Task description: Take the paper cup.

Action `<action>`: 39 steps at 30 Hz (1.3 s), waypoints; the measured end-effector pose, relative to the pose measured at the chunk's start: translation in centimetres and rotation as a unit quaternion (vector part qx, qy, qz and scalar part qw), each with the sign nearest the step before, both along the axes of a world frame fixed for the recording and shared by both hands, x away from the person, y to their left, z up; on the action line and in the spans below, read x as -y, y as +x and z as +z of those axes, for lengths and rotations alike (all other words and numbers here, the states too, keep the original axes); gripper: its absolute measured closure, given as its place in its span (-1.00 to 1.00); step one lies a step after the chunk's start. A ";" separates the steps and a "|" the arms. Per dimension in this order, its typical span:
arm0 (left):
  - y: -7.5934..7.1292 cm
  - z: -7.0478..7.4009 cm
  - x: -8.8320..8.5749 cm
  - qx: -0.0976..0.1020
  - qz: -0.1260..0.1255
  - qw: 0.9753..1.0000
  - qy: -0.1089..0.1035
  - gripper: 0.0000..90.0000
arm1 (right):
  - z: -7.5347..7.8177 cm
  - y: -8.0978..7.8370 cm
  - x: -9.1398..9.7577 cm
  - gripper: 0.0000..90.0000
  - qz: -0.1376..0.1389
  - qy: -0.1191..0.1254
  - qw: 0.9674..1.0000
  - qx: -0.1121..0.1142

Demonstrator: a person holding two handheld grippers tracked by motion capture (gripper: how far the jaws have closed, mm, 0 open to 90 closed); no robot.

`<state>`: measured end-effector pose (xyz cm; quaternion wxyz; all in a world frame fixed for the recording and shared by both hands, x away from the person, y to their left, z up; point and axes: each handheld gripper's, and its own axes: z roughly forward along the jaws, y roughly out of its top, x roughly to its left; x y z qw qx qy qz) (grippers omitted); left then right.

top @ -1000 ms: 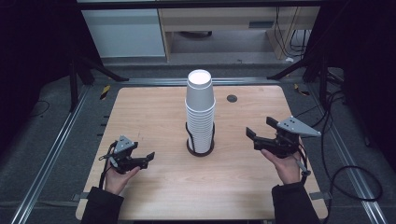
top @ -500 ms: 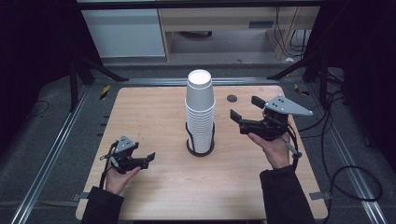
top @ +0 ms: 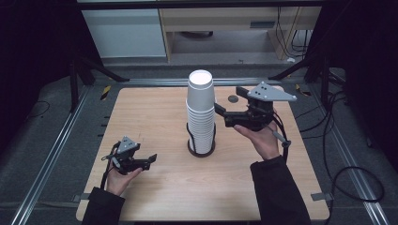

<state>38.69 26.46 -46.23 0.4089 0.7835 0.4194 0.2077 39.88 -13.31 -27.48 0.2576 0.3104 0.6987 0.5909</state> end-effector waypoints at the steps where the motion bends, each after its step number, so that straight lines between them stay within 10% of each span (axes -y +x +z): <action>1: 0.0 0.0 0.0 0.000 0.000 1.000 0.000 -0.66 | 0.2 0.2 -0.2 -0.77 0.002 -0.002 1.000 -0.001; 39: 0.1 -0.2 0.1 -0.007 -0.005 1.000 0.007 -0.67 | -0.1 5.7 -6.4 -0.82 0.045 -0.075 0.995 -0.056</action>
